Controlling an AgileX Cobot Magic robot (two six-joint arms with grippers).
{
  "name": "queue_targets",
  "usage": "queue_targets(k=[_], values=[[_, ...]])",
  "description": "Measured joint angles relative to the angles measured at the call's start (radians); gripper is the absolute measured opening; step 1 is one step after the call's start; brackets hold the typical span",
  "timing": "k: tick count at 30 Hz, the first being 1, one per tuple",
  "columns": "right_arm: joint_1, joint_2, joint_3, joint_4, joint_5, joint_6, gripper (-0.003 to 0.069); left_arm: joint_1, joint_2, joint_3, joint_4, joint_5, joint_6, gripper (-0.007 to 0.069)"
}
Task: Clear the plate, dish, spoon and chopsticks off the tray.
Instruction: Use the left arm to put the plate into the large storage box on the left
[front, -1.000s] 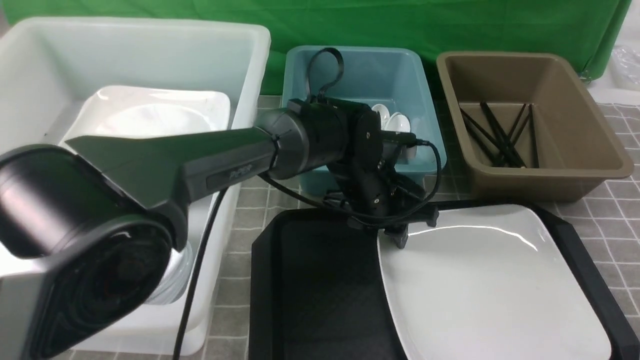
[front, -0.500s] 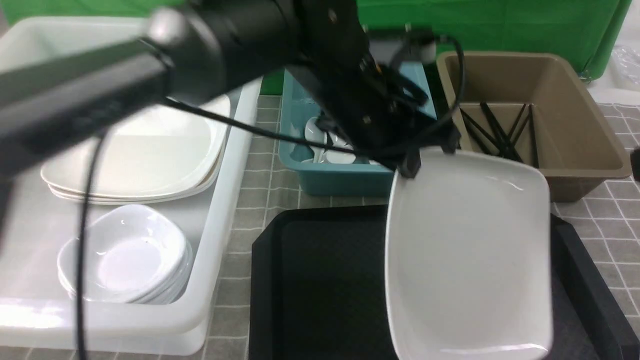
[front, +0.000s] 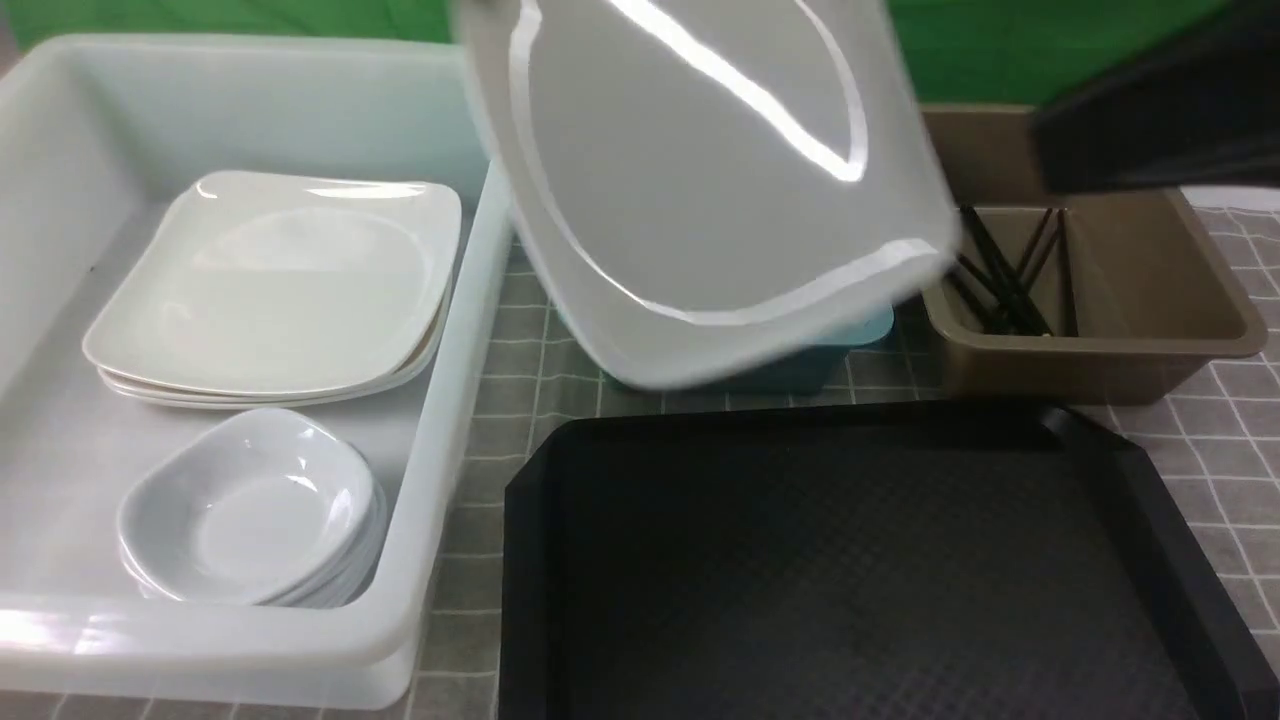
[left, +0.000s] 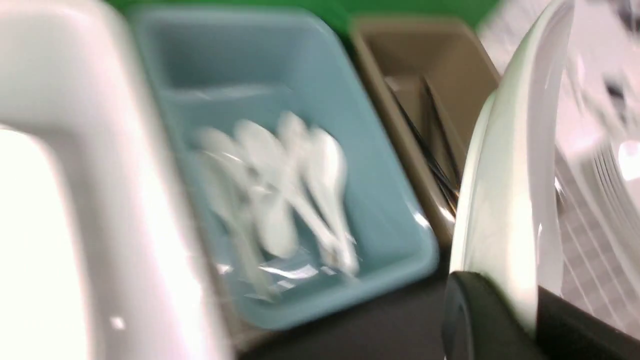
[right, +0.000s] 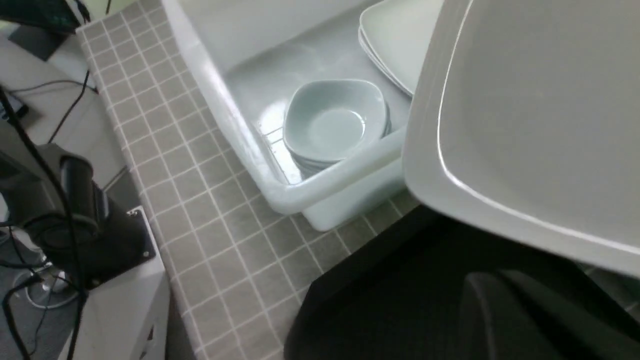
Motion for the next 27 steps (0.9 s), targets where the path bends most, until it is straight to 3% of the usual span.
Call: queue_targets(k=[4,6,9,13,19,27], values=[[0.198,0.126,-0.150,-0.237,-0.039,0.147,0.0020,0.251,-0.033,0.097,-0.200,-0.003,0.119,0.0029],[0.233,0.150,-0.174,-0.296,-0.049,0.190,0.0020,0.307,-0.040,0.132,-0.261,-0.010,0.149,0.0029],[0.357,0.260,-0.270,-0.446,-0.129,0.310,0.0020,0.490,-0.074,0.285,-0.448,-0.075,0.257,0.0029],[0.412,0.344,-0.325,-0.472,-0.228,0.338,0.0020,0.592,-0.086,0.450,-0.506,-0.196,0.315,0.0029],[0.443,0.439,-0.341,-0.484,-0.382,0.346,0.0020,0.631,-0.077,0.707,-0.663,-0.436,0.437,0.0030],[0.457,0.490,-0.341,-0.485,-0.403,0.347,0.0023,0.583,0.022,0.757,-0.756,-0.589,0.496,0.0030]])
